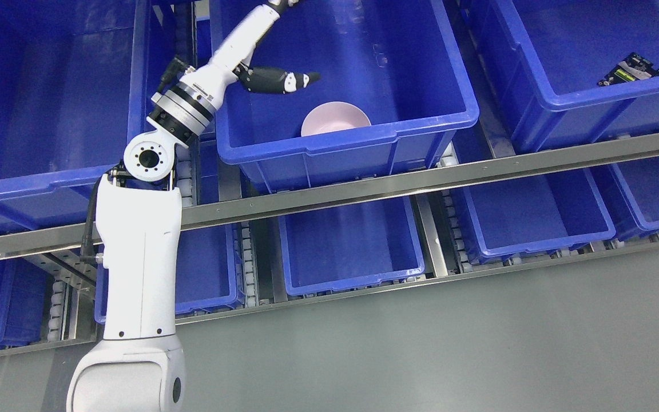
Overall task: Stack pink IKEA bowls on left shelf middle
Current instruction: 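Raise the empty left hand up out of the bin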
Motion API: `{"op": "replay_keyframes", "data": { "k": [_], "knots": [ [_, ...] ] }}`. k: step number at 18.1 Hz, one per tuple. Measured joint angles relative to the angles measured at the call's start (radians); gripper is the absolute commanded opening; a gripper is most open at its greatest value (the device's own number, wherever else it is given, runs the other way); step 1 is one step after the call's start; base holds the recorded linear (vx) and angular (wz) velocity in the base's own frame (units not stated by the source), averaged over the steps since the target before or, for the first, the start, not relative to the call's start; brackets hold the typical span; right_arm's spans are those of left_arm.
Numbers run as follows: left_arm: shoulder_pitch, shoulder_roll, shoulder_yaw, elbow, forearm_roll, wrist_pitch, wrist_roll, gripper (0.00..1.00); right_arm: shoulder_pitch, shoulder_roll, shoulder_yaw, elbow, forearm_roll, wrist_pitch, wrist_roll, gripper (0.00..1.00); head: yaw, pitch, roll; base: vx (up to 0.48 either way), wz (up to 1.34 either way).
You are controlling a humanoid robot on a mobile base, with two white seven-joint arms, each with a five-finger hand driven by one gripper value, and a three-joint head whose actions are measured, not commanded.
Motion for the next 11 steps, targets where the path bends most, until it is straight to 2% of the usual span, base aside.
{"op": "replay_keyframes", "data": {
  "k": [2,5,8,11],
  "knots": [
    [0.009,-0.005,0.002,-0.012,0.066,0.007,0.157,0.99,0.000,0.000,0.000,0.000,0.000,0.000,0.000,1.00,0.0000,0.000,0.000,0.000,0.00],
    [0.066,-0.010,0.002,-0.067,0.177,0.081,0.339,1.00,0.000,0.000,0.000,0.000,0.000,0.000,0.000,1.00,0.0000,0.000,0.000,0.000,0.00],
    [0.154,-0.015,-0.005,-0.152,0.258,0.145,0.399,1.00,0.000,0.000,0.000,0.000,0.000,0.000,0.000,1.00,0.0000,0.000,0.000,0.000,0.00],
    [0.243,-0.018,-0.015,-0.232,0.298,0.160,0.422,1.00,0.000,0.000,0.000,0.000,0.000,0.000,0.000,1.00,0.0000,0.000,0.000,0.000,0.00]
  ]
}}
